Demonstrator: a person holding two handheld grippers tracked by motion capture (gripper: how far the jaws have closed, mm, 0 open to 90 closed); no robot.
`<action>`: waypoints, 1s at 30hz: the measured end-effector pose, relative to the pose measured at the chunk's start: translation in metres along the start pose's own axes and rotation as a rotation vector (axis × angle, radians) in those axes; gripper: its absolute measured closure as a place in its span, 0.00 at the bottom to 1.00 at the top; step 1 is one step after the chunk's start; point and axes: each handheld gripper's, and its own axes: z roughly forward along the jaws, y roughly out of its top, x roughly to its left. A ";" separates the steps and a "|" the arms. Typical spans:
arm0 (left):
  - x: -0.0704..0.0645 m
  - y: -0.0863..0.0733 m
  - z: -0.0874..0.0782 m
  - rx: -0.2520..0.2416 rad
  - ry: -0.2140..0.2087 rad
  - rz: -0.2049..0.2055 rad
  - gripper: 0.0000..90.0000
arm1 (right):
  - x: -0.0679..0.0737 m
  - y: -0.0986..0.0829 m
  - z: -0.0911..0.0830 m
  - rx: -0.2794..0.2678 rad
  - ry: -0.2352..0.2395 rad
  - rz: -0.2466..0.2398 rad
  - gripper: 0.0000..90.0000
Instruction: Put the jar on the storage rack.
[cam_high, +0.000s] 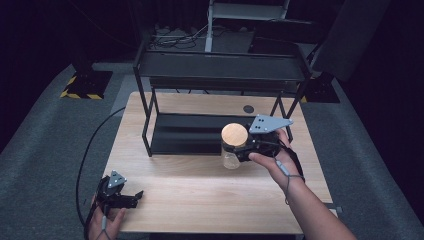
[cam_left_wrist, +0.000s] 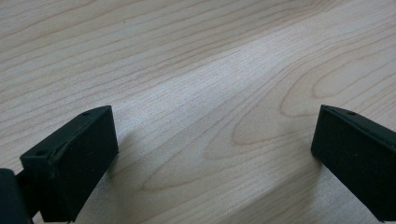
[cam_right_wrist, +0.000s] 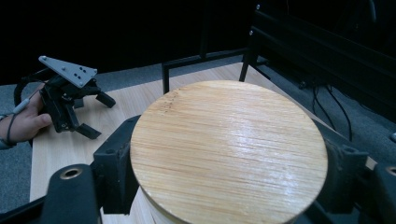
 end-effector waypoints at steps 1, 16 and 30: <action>0.000 0.000 0.000 0.000 0.000 0.000 0.01 | -0.001 0.000 0.001 0.002 -0.001 -0.001 0.27; 0.000 0.000 0.000 0.001 0.000 0.001 0.01 | -0.015 0.008 0.012 0.011 -0.013 -0.013 0.27; 0.000 0.000 0.000 0.000 0.001 -0.002 0.01 | -0.033 0.009 0.022 0.012 -0.030 0.006 0.27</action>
